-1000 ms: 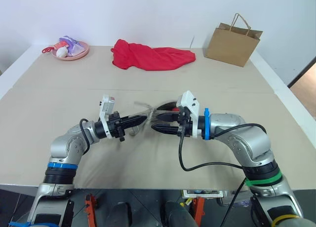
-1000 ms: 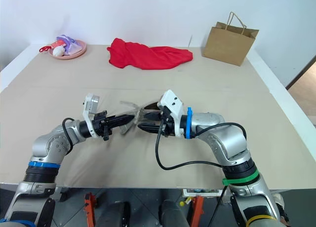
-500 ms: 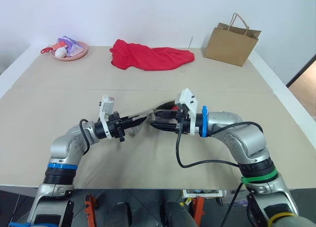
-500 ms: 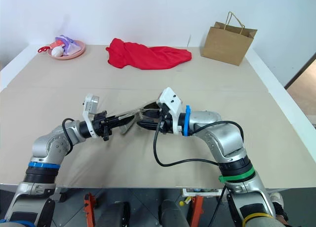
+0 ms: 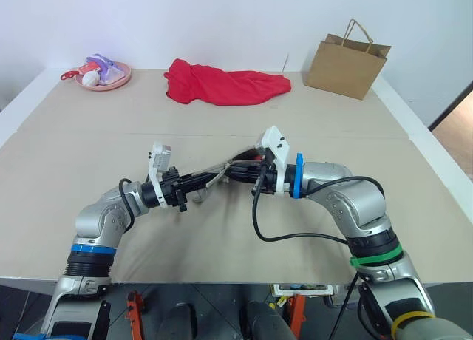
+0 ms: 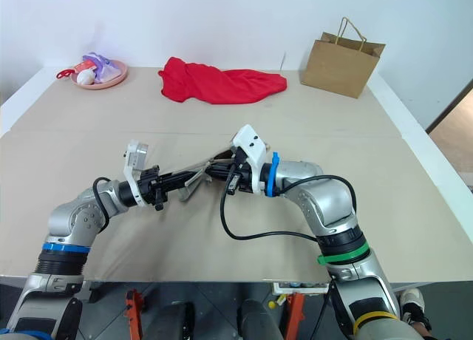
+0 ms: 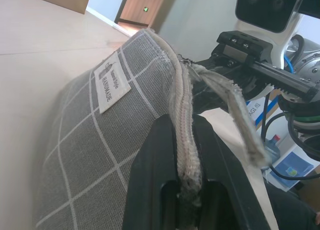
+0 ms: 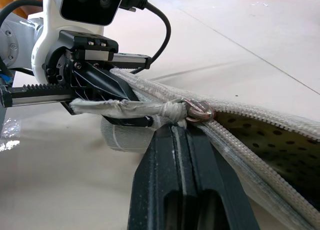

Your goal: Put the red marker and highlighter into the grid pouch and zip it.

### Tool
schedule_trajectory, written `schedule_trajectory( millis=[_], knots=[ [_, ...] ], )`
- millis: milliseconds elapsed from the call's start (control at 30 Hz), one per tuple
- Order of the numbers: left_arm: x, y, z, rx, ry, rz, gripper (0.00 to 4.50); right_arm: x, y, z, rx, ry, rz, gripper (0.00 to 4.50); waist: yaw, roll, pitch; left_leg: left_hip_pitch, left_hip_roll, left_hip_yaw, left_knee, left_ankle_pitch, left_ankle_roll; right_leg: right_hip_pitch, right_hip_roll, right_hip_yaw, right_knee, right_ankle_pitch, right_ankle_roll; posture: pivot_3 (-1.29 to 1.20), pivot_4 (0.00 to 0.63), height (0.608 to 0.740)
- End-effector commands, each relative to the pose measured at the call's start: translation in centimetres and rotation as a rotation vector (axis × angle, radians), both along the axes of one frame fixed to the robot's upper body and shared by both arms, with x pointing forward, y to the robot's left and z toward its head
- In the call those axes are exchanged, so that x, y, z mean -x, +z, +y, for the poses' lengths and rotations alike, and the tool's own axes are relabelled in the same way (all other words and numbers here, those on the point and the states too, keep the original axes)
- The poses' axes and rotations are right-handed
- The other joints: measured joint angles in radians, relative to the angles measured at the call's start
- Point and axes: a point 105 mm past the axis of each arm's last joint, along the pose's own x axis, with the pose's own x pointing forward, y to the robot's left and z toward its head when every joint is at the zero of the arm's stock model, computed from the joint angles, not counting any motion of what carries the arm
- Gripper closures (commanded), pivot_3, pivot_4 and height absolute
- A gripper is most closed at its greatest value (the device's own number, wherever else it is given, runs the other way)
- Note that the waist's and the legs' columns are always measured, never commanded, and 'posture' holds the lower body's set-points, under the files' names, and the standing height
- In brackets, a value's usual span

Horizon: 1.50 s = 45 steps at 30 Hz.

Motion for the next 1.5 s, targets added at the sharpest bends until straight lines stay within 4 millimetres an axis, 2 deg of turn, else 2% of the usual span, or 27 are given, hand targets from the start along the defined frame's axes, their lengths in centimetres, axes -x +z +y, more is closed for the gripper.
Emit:
schedule_trajectory(
  millis=[33, 200, 333, 433, 500, 633, 767, 867, 1000, 1033, 1100, 1133, 1167, 1200, 1233, 1267, 1500],
  knots=[
    [0.3, 0.9, -0.1, -0.001, -0.005, -0.053, 4.50, 0.1, 1.6, -0.1, -0.017, 0.017, -0.068, 4.48, 0.000, 0.000, 0.000, 0.000, 0.000, 0.000, 0.000, 0.000, 0.000, 0.000, 0.000, 0.000, 0.000, 0.000, 0.000, 0.00, 0.150, 0.740],
    [0.3, 0.8, -0.1, 0.000, -0.001, -0.053, 4.50, 0.5, 1.4, -0.6, -0.003, 0.032, -0.074, 4.48, 0.000, 0.000, 0.000, 0.000, 0.000, 0.000, 0.000, 0.000, 0.000, 0.000, 0.000, 0.000, 0.000, 0.000, 0.000, 0.00, 0.150, 0.740],
    [0.4, 0.7, -0.1, 0.001, 0.002, -0.053, 4.50, 1.1, 1.8, -3.0, 0.017, 0.028, -0.078, 4.48, 0.001, 0.000, 0.000, 0.000, 0.000, 0.000, 0.000, 0.000, 0.000, 0.000, 0.000, 0.000, 0.000, 0.000, 0.000, 0.00, 0.150, 0.740],
    [0.4, 0.7, 0.1, 0.001, 0.007, -0.053, 4.50, 1.7, 1.6, -6.2, 0.083, 0.013, -0.093, 4.48, 0.004, 0.000, 0.000, -0.001, -0.001, -0.001, 0.000, 0.000, 0.000, 0.000, -0.002, -0.001, 0.000, 0.000, 0.000, 0.00, 0.150, 0.740],
    [0.5, 0.7, 0.2, 0.000, 0.010, -0.052, 4.50, 1.4, 1.3, -8.5, 0.155, -0.038, -0.106, 4.48, 0.004, 0.000, 0.000, -0.001, -0.002, 0.000, 0.000, 0.000, 0.000, 0.000, -0.004, -0.001, -0.001, 0.000, 0.000, 0.00, 0.150, 0.740],
    [0.6, 0.5, 0.4, -0.002, 0.014, -0.047, 4.50, -1.5, 1.5, -14.6, 0.297, -0.269, -0.167, 4.48, 0.001, 0.000, 0.000, -0.001, -0.005, 0.001, 0.001, 0.000, 0.000, 0.000, -0.005, 0.000, -0.001, -0.002, 0.004, 0.00, 0.150, 0.740],
    [0.7, 0.4, 0.4, -0.002, 0.013, -0.044, 4.50, -2.9, 2.7, -18.2, 0.347, -0.391, -0.219, 4.48, -0.001, 0.000, 0.000, 0.001, -0.004, 0.001, 0.000, 0.000, 0.000, 0.001, -0.004, 0.001, -0.001, -0.001, 0.002, 0.00, 0.150, 0.740],
    [0.7, 0.5, 0.4, 0.000, 0.012, -0.044, 4.50, -2.8, 2.8, -18.8, 0.347, -0.392, -0.210, 4.48, -0.001, 0.000, 0.000, 0.001, -0.002, 0.001, 0.000, 0.000, 0.000, 0.001, -0.001, 0.001, -0.001, -0.001, 0.002, 0.00, 0.150, 0.740],
    [0.5, 0.6, 0.2, 0.001, 0.011, -0.053, 4.50, -2.4, 2.2, -17.0, 0.291, -0.324, -0.167, 4.48, 0.002, 0.000, 0.000, 0.000, -0.002, 0.000, -0.001, 0.000, 0.000, 0.000, -0.001, 0.001, -0.001, -0.001, 0.001, 0.00, 0.150, 0.740],
    [0.4, 0.7, 0.1, 0.002, 0.008, -0.058, 4.50, -2.2, 1.8, -16.4, 0.290, -0.298, -0.153, 3.84, 0.002, 0.000, 0.000, 0.000, -0.002, 0.000, -0.001, 0.000, 0.000, 0.001, -0.002, 0.001, -0.001, -0.001, 0.001, 0.00, 0.150, 0.740],
    [0.4, 0.9, -0.1, -0.001, -0.002, -0.071, 4.50, -1.8, 0.6, -15.7, 0.300, -0.261, -0.114, 3.24, 0.002, 0.001, 0.000, 0.000, -0.003, 0.001, -0.001, 0.000, 0.000, 0.001, -0.003, 0.001, -0.001, -0.001, 0.001, 0.00, 0.150, 0.740],
    [0.4, 1.0, -0.3, -0.005, -0.011, -0.080, 4.50, -1.2, -0.1, -15.3, 0.293, -0.227, -0.084, 2.73, 0.002, 0.000, 0.000, 0.000, -0.003, 0.001, -0.001, 0.000, 0.000, 0.001, -0.003, 0.001, -0.001, -0.001, 0.001, 0.00, 0.150, 0.740],
    [0.4, 1.0, -0.5, -0.009, -0.018, -0.089, 4.50, -0.8, -0.5, -15.1, 0.288, -0.206, -0.064, 2.40, 0.002, 0.000, 0.000, 0.000, -0.003, 0.001, -0.001, 0.000, 0.000, 0.001, -0.003, 0.001, -0.001, -0.001, 0.002, 0.00, 0.150, 0.740],
    [0.4, 1.1, -0.6, -0.015, -0.025, -0.097, 4.50, -0.7, -0.7, -15.1, 0.286, -0.208, -0.059, 1.91, 0.002, 0.000, 0.000, 0.000, -0.003, 0.001, 0.000, 0.000, 0.000, 0.001, -0.003, 0.001, -0.001, -0.001, 0.002, 0.00, 0.150, 0.740],
    [0.4, 1.0, -0.7, -0.026, -0.035, -0.109, 4.50, -0.8, -0.7, -15.4, 0.270, -0.233, -0.048, 1.62, 0.002, 0.001, 0.000, 0.000, -0.003, 0.000, 0.000, 0.000, 0.000, 0.001, -0.003, 0.000, -0.001, -0.001, 0.002, 0.00, 0.150, 0.740],
    [0.4, 1.0, -0.9, -0.040, -0.047, -0.122, 4.50, -0.7, -0.6, -15.9, 0.259, -0.251, -0.038, 1.03, 0.002, 0.001, 0.000, 0.000, -0.003, 0.000, 0.000, 0.000, 0.000, 0.001, -0.003, 0.001, -0.001, -0.002, 0.002, 0.00, 0.150, 0.740],
    [0.8, 1.3, -2.6, -0.121, -0.167, -0.290, 4.50, 1.1, 1.6, -20.1, 0.199, -0.346, -0.089, 1.03, 0.010, 0.001, 0.001, -0.001, -0.006, 0.000, -0.001, 0.000, 0.000, 0.001, -0.005, 0.000, -0.001, -0.001, 0.002, 0.00, 0.150, 0.740]
  ],
)
